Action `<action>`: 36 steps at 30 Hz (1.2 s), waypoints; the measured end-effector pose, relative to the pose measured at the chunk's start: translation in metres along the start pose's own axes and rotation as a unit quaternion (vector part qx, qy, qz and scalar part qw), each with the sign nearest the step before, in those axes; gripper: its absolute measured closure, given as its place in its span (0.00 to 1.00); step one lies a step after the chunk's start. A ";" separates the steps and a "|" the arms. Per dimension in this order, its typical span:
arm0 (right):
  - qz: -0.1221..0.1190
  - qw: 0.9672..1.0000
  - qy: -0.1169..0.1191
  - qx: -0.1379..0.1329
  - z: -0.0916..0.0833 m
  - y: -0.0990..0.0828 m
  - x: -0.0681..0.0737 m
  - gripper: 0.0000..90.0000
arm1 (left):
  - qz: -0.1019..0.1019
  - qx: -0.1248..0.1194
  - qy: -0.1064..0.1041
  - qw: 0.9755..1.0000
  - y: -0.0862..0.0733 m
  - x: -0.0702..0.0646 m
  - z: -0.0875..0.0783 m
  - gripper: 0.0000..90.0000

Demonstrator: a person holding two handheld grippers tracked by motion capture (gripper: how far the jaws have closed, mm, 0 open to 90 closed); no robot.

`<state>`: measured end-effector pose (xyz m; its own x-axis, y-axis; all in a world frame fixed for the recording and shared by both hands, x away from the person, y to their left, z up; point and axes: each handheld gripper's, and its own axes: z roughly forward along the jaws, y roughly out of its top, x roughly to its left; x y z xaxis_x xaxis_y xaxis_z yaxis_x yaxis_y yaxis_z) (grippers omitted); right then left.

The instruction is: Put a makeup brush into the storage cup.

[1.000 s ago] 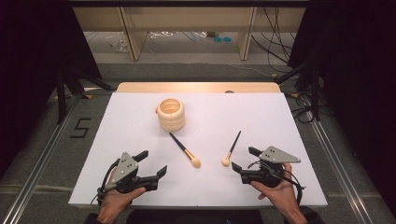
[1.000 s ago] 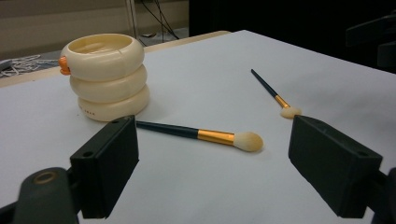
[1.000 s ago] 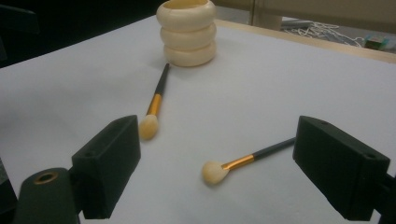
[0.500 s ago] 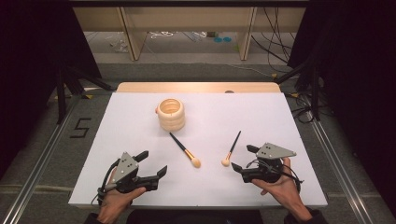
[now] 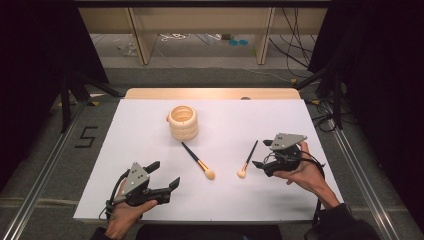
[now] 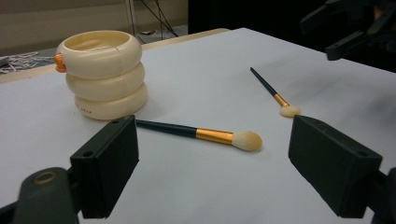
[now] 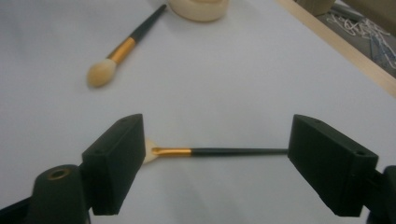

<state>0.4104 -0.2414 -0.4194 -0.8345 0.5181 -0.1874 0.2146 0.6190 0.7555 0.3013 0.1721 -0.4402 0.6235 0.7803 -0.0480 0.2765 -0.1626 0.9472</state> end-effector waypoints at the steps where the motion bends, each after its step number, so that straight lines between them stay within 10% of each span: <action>1: -0.002 1.000 0.005 0.008 0.004 0.001 -0.004 0.21 | 0.000 0.000 -0.001 1.000 0.000 0.000 0.000 0.18; 16: -0.051 0.993 0.062 0.084 0.049 0.008 -0.032 0.28 | 0.003 -0.001 -0.003 1.000 0.000 -0.001 0.001 0.18; 26: -0.109 0.981 0.081 0.140 0.072 0.016 -0.040 0.31 | -0.002 0.004 0.001 1.000 -0.001 -0.001 0.000 0.18; 36: -0.107 0.977 0.098 0.156 0.079 0.012 -0.045 0.29 | -0.012 0.001 -0.003 1.000 -0.001 -0.002 0.001 0.18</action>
<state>0.4911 -0.2102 -0.4515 -0.9517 0.2538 -0.1728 0.1438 0.8657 0.4794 0.3003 0.1697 -0.4410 0.6215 0.7800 -0.0728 0.2932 -0.1455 0.9449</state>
